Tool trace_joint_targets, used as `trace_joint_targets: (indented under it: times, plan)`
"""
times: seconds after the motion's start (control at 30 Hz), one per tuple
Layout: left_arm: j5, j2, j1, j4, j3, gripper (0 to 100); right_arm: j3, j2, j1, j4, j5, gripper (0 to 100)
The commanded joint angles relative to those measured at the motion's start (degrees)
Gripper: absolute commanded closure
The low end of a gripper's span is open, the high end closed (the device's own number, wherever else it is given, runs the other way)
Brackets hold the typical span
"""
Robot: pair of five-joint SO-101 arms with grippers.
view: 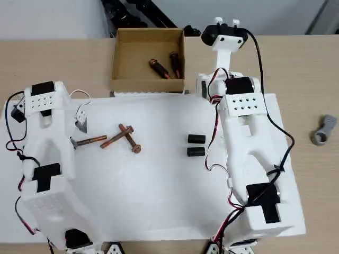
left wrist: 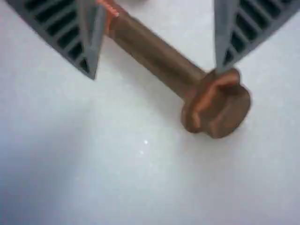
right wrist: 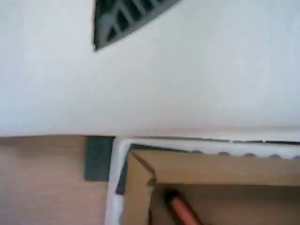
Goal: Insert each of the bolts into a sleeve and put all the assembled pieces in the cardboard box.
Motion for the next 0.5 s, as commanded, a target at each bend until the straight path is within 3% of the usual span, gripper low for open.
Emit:
trace_joint_targets:
  times: [0.0, 0.33, 0.47]
  plan:
    - [0.18, 3.52, 1.23, 0.26, 0.40, 84, -0.44, -2.86, 0.48, 0.22, -0.35, 84.8]
    - [0.18, 13.01, 1.14, 0.79, -1.19, 84, -0.35, -2.86, 0.48, 0.22, -0.44, 84.8]
    - [0.18, 16.97, 1.14, 5.54, -7.69, 84, -0.35, -2.86, 0.48, 0.22, -0.44, 84.8]
